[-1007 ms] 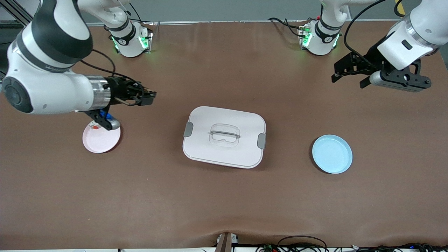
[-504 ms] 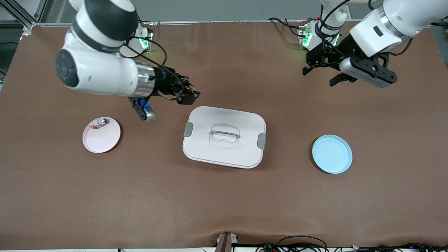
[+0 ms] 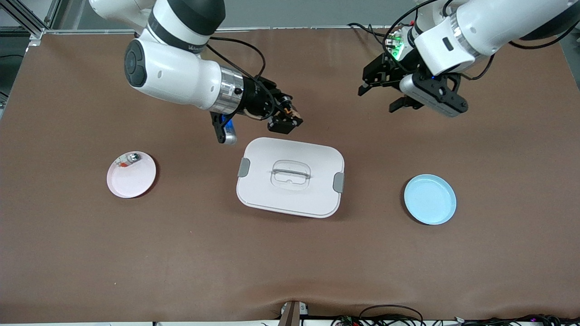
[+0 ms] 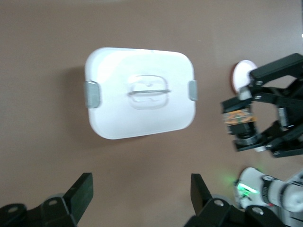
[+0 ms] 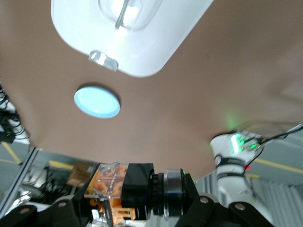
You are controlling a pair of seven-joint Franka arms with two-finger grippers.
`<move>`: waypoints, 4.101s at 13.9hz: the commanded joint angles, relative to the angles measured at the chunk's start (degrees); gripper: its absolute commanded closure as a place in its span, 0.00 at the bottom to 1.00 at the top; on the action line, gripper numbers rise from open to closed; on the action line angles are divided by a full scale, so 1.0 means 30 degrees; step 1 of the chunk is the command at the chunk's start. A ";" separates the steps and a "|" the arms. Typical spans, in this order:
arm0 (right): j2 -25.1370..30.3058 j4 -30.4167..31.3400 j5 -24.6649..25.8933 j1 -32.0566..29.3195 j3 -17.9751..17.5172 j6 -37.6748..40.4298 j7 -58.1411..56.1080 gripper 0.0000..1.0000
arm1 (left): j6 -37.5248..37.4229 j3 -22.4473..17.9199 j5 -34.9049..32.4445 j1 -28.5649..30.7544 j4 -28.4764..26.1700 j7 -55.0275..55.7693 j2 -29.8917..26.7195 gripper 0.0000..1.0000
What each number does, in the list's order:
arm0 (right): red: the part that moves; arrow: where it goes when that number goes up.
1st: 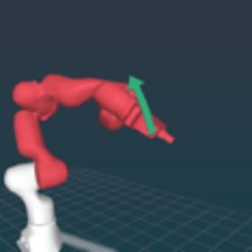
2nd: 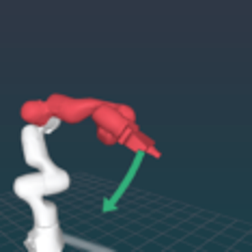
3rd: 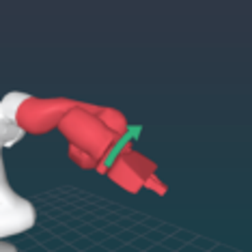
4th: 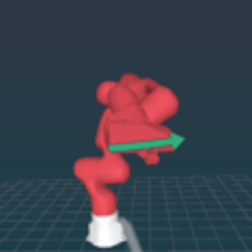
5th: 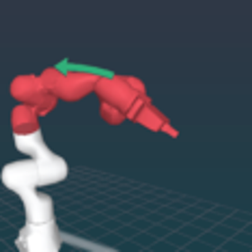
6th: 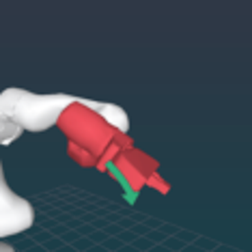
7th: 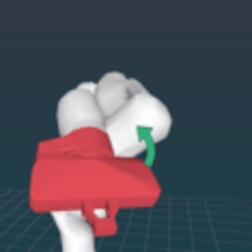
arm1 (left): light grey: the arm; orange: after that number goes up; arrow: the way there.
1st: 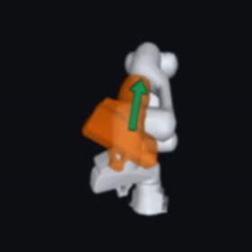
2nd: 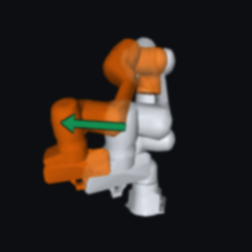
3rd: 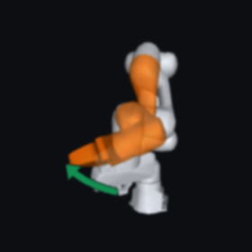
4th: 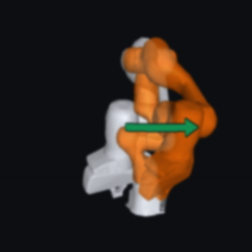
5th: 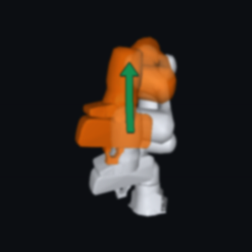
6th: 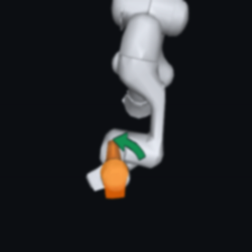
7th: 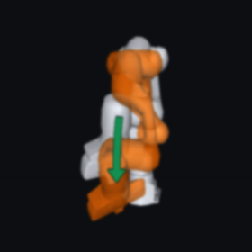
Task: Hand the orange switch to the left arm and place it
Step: 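Close the left gripper on the switch held by the right gripper, then open the right gripper and carry the switch with the left gripper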
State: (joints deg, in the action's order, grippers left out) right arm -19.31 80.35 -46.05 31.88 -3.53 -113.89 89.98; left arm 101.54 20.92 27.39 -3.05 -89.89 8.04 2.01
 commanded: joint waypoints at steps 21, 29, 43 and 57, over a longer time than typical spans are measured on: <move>-0.0743 -0.0533 -0.1994 0.1179 0.0181 -0.1938 0.0592 0.91 | 0.6729 0.1931 0.3115 -0.0801 -0.2378 0.3620 0.0765 0.25; -0.0742 -0.0533 -0.1994 0.1179 0.0181 -0.1909 0.0562 0.91 | 0.7255 0.2195 0.3115 -0.1211 -0.2526 0.4118 0.1087 0.27; -0.0713 -0.0533 -0.1994 0.1150 0.0181 -0.1792 0.0562 0.91 | 0.7169 0.2195 0.2911 -0.1358 -0.2643 0.3884 0.1439 1.00; -0.0480 -0.0533 -0.1878 0.0069 0.0327 -0.0684 0.0124 0.00 | 0.6293 0.1961 -0.3472 0.0105 -0.2643 0.3474 0.2054 1.00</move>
State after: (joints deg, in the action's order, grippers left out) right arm -21.32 79.26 -50.95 34.06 -2.60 -118.87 90.79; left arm 122.01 26.73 19.76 -4.41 -98.01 19.35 7.91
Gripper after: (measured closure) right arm 0.000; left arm 0.577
